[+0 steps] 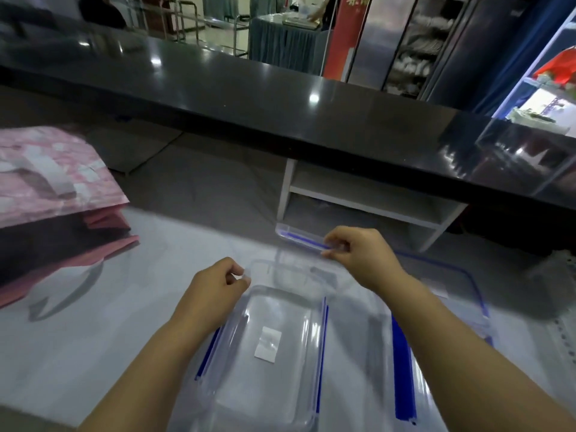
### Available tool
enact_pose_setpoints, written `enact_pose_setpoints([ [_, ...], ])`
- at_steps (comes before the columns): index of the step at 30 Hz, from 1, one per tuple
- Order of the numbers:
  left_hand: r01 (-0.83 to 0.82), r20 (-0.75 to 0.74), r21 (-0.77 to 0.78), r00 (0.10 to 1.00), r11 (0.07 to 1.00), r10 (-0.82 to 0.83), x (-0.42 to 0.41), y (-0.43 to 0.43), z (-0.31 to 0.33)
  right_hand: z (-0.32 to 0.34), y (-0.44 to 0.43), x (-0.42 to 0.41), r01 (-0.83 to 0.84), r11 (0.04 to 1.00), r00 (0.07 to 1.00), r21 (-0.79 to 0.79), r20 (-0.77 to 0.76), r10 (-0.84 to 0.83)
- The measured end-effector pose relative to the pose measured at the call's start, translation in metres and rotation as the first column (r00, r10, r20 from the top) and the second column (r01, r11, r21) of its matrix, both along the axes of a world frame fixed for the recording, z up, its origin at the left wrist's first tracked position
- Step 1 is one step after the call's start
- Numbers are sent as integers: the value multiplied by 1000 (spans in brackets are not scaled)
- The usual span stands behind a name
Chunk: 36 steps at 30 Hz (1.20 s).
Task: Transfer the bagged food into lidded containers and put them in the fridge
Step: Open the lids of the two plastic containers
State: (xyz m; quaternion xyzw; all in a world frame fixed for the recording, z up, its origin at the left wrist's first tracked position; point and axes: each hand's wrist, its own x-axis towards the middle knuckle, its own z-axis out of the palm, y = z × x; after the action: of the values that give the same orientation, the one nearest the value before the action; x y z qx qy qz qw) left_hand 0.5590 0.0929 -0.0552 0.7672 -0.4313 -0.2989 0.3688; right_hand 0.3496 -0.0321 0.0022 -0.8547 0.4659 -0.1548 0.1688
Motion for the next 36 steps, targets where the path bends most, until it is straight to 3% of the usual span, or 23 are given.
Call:
enact_pose_setpoints([
  [3, -38, -19, 6, 999, 999, 38, 4, 5, 1, -15, -7, 17, -23, 992, 1000, 125, 8, 22],
  [7, -83, -3, 1, 997, 997, 83, 3, 7, -1, -32, -14, 28, -68, 968, 981, 240, -163, 109],
  [14, -41, 42, 29, 998, 999, 39, -4, -4, 1, -22, -6, 15, -8, 963, 991, 270, -128, 44],
  [20, 33, 341, -15, 940, 999, -26, -5, -5, 17, 7, 8, -26, 65, 981, 964, 183, -266, -14],
  [27, 288, 521, 11, 815, 958, -251, -42, -3, 59, 29, 44, -92, 150, 974, 914, 169, -399, -71],
  [36, 554, 504, 112, 684, 825, -528, -188, -8, 74, 40, 93, -233, 277, 935, 881, 221, -447, -155],
])
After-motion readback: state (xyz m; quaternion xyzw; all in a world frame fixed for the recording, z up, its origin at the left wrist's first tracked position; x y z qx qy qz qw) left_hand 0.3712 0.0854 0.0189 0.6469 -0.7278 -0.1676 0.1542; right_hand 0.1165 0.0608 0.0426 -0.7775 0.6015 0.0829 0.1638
